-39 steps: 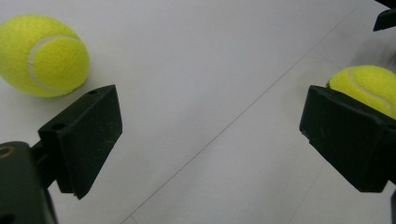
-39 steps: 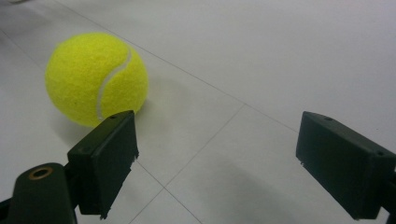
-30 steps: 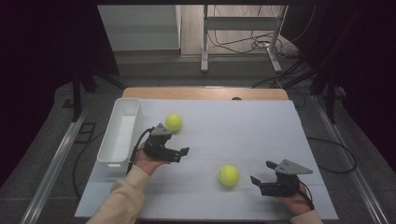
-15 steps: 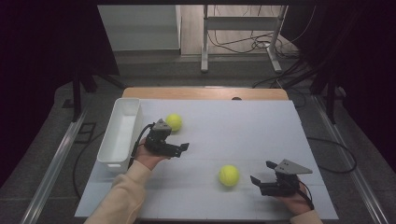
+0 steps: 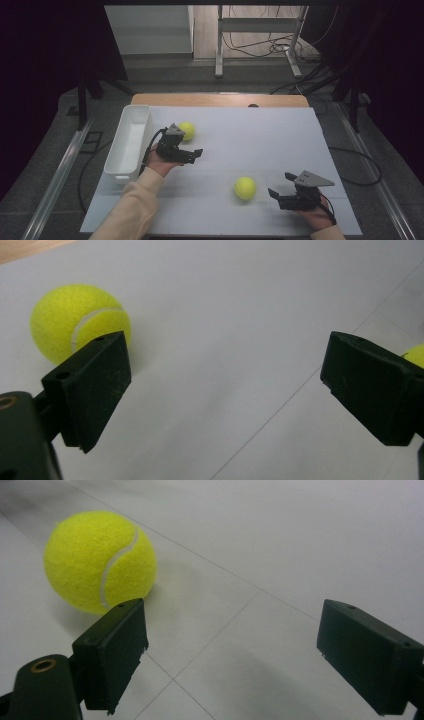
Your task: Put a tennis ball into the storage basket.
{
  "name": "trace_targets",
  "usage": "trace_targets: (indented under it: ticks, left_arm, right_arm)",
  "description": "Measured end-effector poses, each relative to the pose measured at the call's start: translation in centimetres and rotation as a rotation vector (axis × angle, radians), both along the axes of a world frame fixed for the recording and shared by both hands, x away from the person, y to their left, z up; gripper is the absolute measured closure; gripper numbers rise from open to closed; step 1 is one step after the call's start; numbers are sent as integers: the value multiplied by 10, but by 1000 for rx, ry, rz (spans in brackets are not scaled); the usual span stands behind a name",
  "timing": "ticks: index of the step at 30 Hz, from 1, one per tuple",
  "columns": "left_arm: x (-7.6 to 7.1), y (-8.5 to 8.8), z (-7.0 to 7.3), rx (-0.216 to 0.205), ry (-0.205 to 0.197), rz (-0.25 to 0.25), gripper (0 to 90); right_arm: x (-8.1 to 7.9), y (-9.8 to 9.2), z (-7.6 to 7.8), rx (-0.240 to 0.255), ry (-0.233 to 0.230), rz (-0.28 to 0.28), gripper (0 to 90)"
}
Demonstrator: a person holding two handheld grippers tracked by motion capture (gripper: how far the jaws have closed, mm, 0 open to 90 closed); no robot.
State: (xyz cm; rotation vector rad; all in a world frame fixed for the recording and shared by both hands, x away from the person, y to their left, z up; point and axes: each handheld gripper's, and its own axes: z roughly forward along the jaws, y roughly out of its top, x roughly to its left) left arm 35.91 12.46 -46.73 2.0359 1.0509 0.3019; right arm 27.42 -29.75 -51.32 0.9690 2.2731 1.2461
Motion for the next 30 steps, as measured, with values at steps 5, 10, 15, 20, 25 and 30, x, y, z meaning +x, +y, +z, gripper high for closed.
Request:
trace_targets:
  ticks: [5, 10, 15, 20, 25, 30]
  left_arm:
    - [4, -2, 0, -3, 1, 4, 69]
    - [10, -4, 2, 3, -2, 6, 69]
    - [17, -4, 4, 4, -3, 19, 70]
    - [22, -4, 3, 14, 1, 31, 69]
    - [28, 0, 4, 21, 6, 52, 69]
    - [33, 3, 5, 22, 9, 66, 69]
  right_arm:
    - [0, 0, 0, -1, 1, 0, 135]
    - [0, 0, 0, -3, 0, 0, 135]
    - [0, 0, 0, -4, 0, 0, 134]
    - [0, 0, 0, -7, 1, 0, 134]
    - [0, 0, 0, -5, 0, -1, 134]
    - [0, 0, 0, -6, 0, -1, 134]
